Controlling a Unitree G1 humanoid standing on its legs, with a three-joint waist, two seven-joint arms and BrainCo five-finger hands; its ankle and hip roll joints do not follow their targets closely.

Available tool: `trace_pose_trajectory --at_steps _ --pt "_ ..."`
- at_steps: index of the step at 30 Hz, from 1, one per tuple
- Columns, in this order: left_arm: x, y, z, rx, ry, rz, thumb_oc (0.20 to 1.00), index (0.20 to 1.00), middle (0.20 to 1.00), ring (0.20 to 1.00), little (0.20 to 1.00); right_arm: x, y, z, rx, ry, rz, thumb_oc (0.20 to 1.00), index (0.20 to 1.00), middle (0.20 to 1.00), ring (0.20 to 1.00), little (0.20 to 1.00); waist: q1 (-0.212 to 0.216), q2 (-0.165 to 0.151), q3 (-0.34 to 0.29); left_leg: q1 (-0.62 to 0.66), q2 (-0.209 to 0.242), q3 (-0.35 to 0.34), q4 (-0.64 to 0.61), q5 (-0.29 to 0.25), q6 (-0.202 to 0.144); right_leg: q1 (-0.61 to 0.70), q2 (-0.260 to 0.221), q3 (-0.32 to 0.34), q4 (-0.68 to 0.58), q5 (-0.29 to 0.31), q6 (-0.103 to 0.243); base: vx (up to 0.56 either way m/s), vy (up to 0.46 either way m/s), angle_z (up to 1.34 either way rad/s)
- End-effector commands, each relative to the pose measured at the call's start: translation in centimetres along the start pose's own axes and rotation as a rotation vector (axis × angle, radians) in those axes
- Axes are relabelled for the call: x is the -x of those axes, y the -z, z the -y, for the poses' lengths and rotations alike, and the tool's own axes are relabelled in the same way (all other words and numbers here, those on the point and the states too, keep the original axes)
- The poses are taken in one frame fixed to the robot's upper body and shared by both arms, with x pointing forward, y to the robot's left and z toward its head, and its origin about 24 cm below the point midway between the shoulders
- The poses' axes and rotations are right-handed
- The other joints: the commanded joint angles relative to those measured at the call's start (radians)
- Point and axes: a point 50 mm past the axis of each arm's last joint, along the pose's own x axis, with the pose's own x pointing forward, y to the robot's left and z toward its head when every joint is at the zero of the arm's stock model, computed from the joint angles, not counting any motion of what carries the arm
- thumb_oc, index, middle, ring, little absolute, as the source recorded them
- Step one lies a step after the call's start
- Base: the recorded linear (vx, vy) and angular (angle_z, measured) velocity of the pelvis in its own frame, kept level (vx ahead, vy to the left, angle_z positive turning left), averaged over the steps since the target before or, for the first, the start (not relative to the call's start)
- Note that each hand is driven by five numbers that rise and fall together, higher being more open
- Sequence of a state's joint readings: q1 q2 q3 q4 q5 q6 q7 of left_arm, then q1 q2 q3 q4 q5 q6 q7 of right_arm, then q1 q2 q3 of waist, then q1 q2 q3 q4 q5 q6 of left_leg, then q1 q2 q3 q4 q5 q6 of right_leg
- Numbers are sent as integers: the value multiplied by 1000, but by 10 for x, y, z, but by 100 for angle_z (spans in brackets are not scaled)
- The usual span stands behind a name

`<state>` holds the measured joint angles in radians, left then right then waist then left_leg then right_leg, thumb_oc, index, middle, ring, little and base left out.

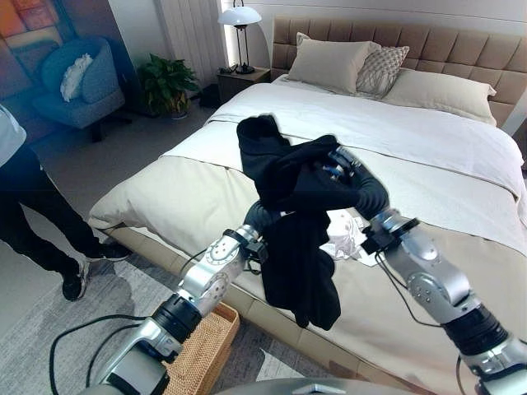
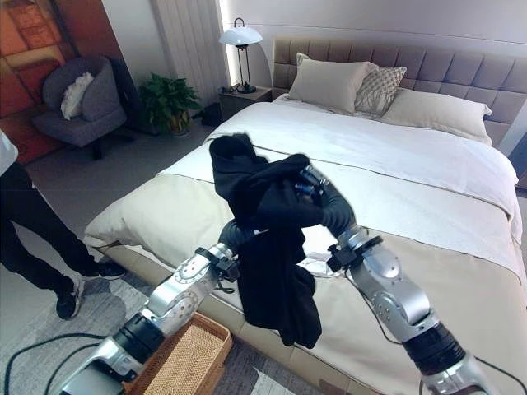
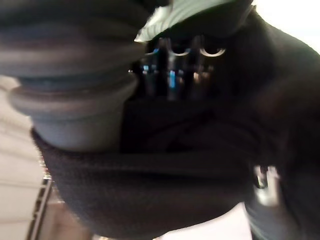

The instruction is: Pick up clothes into the bucket

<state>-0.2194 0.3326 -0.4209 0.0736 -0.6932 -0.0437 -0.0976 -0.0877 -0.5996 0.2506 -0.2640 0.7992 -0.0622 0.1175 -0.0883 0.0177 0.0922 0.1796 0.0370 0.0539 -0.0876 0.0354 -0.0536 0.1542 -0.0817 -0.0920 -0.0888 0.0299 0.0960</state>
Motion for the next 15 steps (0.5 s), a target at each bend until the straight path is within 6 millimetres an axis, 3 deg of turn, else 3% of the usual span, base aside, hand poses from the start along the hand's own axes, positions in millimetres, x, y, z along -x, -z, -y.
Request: trace_pose_trajectory --at_steps 1,3,4,5,9,12,15 --pt "42 -18 -70 -139 -260 28 200 200 200 200 200 16 -28 12 -48 44 172 1000 1000 1000 1000 1000 23 -55 -38 -48 -23 -19 99 -95 8 -43 -56 -35 124 -64 45 0 0 0" --pt "76 -21 -93 -178 -374 23 200 200 200 200 200 40 -8 26 -89 149 99 1000 1000 1000 1000 1000 24 -53 -34 -51 -23 -21 99 -93 6 -45 -54 -36 123 -64 44 0 0 0" --pt "76 -21 -93 -178 -374 23 200 200 200 200 200 40 -8 26 -89 149 99 1000 1000 1000 1000 1000 24 -53 -34 -51 -23 -21 99 -93 6 -45 -54 -36 123 -64 44 0 0 0" --pt "94 -23 -106 -203 -448 29 200 200 200 200 200 54 2 37 -55 221 43 1000 1000 1000 1000 1000 24 -51 -32 -54 -23 -22 96 -92 5 -48 -55 -38 122 -65 44 0 0 0" --pt "133 -31 -127 -250 -628 63 200 200 200 200 200 93 28 62 -16 432 -83 1000 1000 1000 1000 1000 24 -44 -22 -60 -23 -27 93 -90 4 -54 -54 -40 121 -66 43 0 0 0" --pt "147 -32 -134 -254 -710 76 200 200 200 200 200 108 40 69 8 515 -144 1000 1000 1000 1000 1000 23 -40 -15 -66 -23 -29 93 -90 4 -60 -55 -42 122 -67 41 0 0 0" --pt "165 -41 -145 -292 -842 120 200 200 200 200 200 132 66 79 27 669 -248 1000 1000 1000 1000 1000 24 -35 9 -88 -27 -33 103 -89 5 -79 -55 -46 129 -66 40 -48 16 3"
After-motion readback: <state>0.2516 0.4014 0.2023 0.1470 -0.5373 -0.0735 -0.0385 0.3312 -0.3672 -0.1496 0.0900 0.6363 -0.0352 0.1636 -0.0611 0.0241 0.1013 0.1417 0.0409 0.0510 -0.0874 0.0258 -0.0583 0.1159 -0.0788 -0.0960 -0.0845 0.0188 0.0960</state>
